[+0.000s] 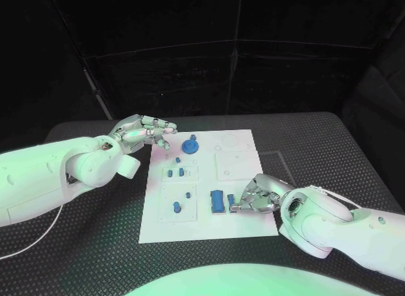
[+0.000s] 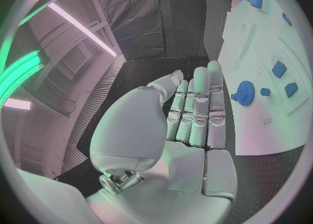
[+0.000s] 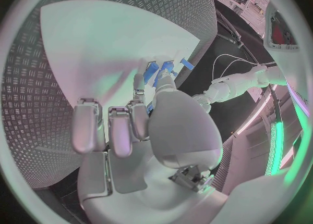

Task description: Assemble the parts on the task board

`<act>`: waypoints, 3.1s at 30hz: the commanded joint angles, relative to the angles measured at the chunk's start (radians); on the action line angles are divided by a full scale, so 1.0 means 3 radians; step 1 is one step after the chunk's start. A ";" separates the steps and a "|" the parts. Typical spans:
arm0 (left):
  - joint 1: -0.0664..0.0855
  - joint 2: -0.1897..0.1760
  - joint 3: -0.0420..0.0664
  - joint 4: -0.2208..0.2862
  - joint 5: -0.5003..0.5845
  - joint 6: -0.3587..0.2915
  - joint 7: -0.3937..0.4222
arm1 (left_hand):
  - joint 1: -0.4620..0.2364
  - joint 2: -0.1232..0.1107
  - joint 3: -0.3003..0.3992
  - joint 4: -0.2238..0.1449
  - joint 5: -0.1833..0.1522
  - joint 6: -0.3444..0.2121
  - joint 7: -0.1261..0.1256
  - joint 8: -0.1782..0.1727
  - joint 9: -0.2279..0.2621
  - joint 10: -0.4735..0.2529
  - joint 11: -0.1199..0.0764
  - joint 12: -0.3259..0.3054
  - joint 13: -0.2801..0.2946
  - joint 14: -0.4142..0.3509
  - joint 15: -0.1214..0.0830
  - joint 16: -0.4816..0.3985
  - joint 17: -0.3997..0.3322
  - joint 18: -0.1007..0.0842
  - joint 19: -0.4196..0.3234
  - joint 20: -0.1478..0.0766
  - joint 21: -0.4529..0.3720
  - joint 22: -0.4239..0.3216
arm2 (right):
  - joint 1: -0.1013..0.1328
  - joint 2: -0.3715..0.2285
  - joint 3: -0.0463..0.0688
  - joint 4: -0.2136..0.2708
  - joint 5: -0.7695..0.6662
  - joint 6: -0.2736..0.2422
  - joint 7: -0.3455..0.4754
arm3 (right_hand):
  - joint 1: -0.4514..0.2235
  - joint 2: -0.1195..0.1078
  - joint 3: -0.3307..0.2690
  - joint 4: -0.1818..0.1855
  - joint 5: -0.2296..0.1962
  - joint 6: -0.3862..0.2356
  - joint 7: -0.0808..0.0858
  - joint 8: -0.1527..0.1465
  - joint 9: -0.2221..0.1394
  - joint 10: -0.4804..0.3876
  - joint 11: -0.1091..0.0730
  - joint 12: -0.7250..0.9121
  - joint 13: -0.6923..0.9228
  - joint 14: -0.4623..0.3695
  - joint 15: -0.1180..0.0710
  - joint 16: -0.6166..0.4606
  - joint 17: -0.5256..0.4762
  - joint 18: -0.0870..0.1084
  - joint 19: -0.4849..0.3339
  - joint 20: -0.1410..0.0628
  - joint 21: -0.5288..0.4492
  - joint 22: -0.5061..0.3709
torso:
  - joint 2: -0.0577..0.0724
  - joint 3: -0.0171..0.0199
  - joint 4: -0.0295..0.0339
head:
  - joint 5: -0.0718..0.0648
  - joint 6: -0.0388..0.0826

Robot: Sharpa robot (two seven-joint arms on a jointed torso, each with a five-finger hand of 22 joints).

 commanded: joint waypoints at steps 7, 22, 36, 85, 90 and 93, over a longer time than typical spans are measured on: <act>0.0004 0.0000 0.0002 0.0006 0.0013 0.0039 0.0025 | 0.0004 0.0025 -0.0011 -0.0006 -0.0006 -0.0006 -0.0010 -0.0013 -0.0001 -0.0024 -0.0009 0.0020 -0.0001 -0.0025 -0.0001 0.0015 -0.0004 0.0045 -0.0011 0.0003 -0.0013 -0.0004 | 0.0002 0.0036 0.0000 -0.0051 -0.0069 0.0083 -0.0017 | 0.0102 0.0031 -0.0013 -0.0037 -0.0099 0.0012 0.0007 0.0032 0.0029 0.0021 -0.0003 0.0003 0.0188 0.0280 -0.0014 0.0021 0.0593 -0.0033 0.0013 -0.0003 0.0005 0.0010 | 0.0006 -0.0004 0.0006 | 0.0007 -0.0017; 0.0004 0.0001 0.0002 0.0006 0.0013 0.0037 0.0025 | 0.0004 0.0025 -0.0011 -0.0006 -0.0006 -0.0006 -0.0010 -0.0013 -0.0001 -0.0024 -0.0009 0.0020 -0.0001 -0.0025 -0.0001 0.0015 -0.0004 0.0045 -0.0011 0.0003 -0.0013 -0.0004 | 0.0002 0.0126 0.0000 -0.0156 -0.0132 0.0044 -0.0051 | 0.0186 0.0109 -0.0016 -0.0061 0.0026 0.0010 -0.0008 0.0051 0.0060 0.0025 -0.0016 0.0006 0.0195 0.0281 -0.0024 0.0023 0.0597 -0.0034 0.0019 -0.0012 0.0008 0.0021 | 0.0002 0.0002 0.0004 | 0.0004 -0.0025; 0.0001 0.0012 0.0001 -0.0018 0.0013 0.0036 0.0033 | 0.0002 0.0027 -0.0015 -0.0007 -0.0005 -0.0007 -0.0011 -0.0014 -0.0001 -0.0028 -0.0009 0.0023 -0.0002 -0.0027 -0.0001 0.0019 -0.0011 0.0044 -0.0011 0.0002 -0.0015 -0.0007 | 0.0003 0.0009 0.0000 -0.0086 0.0220 -0.0353 0.0507 | 0.0125 0.0057 -0.0133 -0.0006 0.0107 -0.0139 0.0053 -0.0023 0.0053 -0.0041 0.0031 -0.0126 0.0106 0.0254 0.0006 -0.0047 0.0483 -0.0004 -0.0072 0.0003 -0.0074 -0.0131 | -0.0005 -0.0005 0.0002 | 0.0003 0.0023; -0.0113 0.0472 0.0049 -0.0686 0.0492 -0.0766 0.0733 | -0.2052 0.0289 -0.0786 0.0111 -0.0349 -0.1774 -0.0294 -0.0427 -0.0225 -0.1639 -0.0026 -0.0801 -0.0219 -0.2119 0.0230 -0.2743 -0.1273 -0.0221 -0.2515 0.0106 -0.1721 -0.1635 | 0.0658 0.0809 0.0070 -0.2018 0.3745 -0.0269 0.3231 | -0.1501 0.0086 0.0210 -0.0627 -0.0327 -0.2038 0.0254 -0.0943 -0.1161 -0.2853 0.0396 -0.4350 -0.4358 -0.2859 0.0526 -0.5053 -0.4047 0.0141 -0.2973 0.0367 -0.4269 -0.3977 | -0.0227 -0.0048 0.0059 | -0.0006 0.0485; -0.0241 0.0417 0.0175 -0.0415 0.0412 -0.1128 0.0752 | -0.2546 0.0289 -0.0890 0.0111 -0.0349 -0.2119 -0.0359 -0.0427 -0.0225 -0.1994 -0.0102 -0.0801 -0.0219 -0.2445 0.0160 -0.2813 -0.1273 -0.0258 -0.2751 -0.0005 -0.1721 -0.1736 | 0.0742 0.0762 -0.0061 -0.1671 0.4082 -0.0631 0.3366 | -0.2052 0.0086 0.0296 -0.0900 -0.0570 -0.2395 0.0179 -0.0943 -0.1161 -0.3248 0.0338 -0.4350 -0.4358 -0.3257 0.0286 -0.5053 -0.4107 0.0074 -0.3313 0.0279 -0.4371 -0.4037 | -0.0318 -0.0006 0.0022 | 0.0107 0.0616; -0.0340 0.0374 0.0274 -0.0204 0.0349 -0.1409 0.0768 | -0.2758 0.0289 -0.0932 0.0111 -0.0349 -0.2266 -0.0613 -0.0427 -0.0225 -0.2147 -0.0136 -0.0801 -0.0219 -0.2585 0.0130 -0.2841 -0.1273 -0.0293 -0.2855 -0.0051 -0.1721 -0.1780 | 0.0799 0.0731 -0.0150 -0.1436 0.4310 -0.0876 0.3457 | -0.2307 0.0086 0.0342 -0.0900 -0.0570 -0.2559 0.0144 -0.0943 -0.1161 -0.3428 0.0101 -0.4350 -0.4358 -0.3440 0.0286 -0.5053 -0.4359 0.0055 -0.3469 0.0239 -0.4417 -0.4287 | -0.0341 0.0004 0.0012 | 0.0135 0.0649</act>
